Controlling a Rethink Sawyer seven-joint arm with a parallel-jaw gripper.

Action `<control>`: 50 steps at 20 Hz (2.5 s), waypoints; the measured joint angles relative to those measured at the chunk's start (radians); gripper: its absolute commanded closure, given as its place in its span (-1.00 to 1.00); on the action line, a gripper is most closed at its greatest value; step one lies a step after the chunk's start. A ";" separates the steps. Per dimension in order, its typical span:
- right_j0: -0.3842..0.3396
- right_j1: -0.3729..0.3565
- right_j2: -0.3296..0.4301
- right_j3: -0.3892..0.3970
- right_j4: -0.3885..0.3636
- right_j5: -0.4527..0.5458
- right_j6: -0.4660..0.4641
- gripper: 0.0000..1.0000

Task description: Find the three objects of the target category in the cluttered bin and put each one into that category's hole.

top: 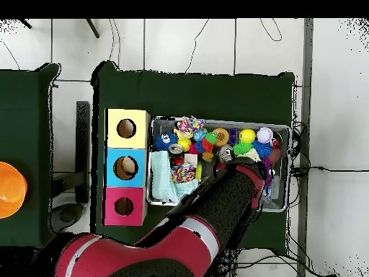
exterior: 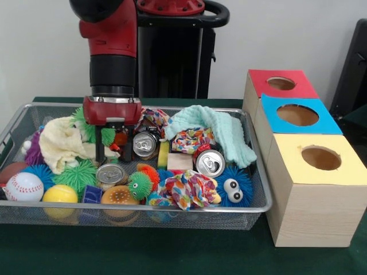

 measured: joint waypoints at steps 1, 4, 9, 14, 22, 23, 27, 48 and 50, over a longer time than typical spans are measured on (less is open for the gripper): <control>-0.004 0.000 0.000 0.000 0.003 0.000 0.000 -1.00; -0.011 -0.001 0.000 0.000 0.003 -0.001 0.000 -1.00; -0.011 -0.001 0.007 0.000 0.003 -0.018 0.000 -1.00; -0.010 -0.002 0.011 0.000 0.002 -0.032 0.000 -1.00; -0.006 -0.002 0.017 0.000 -0.004 -0.046 0.000 -1.00; -0.005 -0.002 0.017 0.000 -0.004 -0.048 0.000 -1.00; 0.000 -0.002 0.018 0.000 -0.007 -0.050 0.000 -1.00; 0.010 0.008 0.060 0.000 -0.035 -0.053 0.000 -1.00; 0.016 0.011 0.060 0.000 -0.051 -0.053 0.000 -1.00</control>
